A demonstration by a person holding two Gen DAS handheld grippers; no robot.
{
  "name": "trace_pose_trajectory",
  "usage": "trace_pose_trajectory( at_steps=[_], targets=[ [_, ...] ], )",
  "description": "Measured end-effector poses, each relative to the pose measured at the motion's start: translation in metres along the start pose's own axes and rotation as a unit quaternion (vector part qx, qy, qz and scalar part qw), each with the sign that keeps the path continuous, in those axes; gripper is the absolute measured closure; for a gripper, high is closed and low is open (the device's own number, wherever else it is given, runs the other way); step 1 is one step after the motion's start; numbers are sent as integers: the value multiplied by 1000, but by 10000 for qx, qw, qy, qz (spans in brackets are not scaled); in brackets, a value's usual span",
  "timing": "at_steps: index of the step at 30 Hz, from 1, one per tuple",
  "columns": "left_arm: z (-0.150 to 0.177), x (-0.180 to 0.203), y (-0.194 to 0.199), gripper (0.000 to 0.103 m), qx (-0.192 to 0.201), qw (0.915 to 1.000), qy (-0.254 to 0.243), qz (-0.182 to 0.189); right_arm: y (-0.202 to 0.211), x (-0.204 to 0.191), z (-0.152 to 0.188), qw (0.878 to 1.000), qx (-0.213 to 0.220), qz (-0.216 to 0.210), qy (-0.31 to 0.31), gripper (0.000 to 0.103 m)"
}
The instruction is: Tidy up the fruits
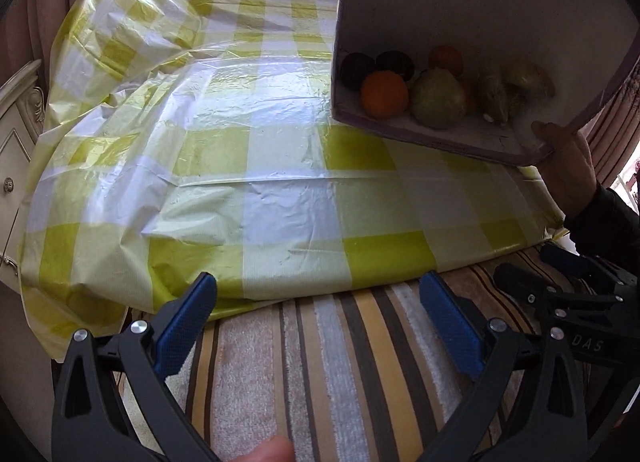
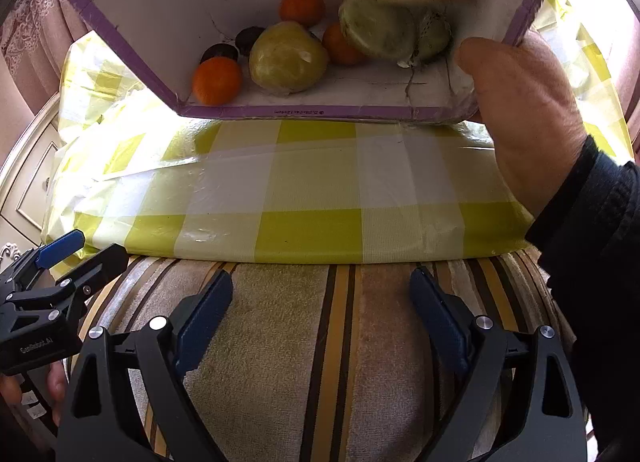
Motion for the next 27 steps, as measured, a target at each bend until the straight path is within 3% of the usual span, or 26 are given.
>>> trace_pose_trajectory(
  at_steps=[27],
  targets=[
    [5, 8, -4, 2, 5, 9998, -196, -13, -1, -10, -7, 9999, -72, -109, -84, 15]
  ],
)
Point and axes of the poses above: each gripper's, at about its wrist camera, not at the fingertips, and y roughly against the way its jaws point, x to its right, z to its underside, the point moved 6 cm from there along -y, roughly the way its jaws point, and after that the axes turned 15 degrees about z, right-handed, at the moved point
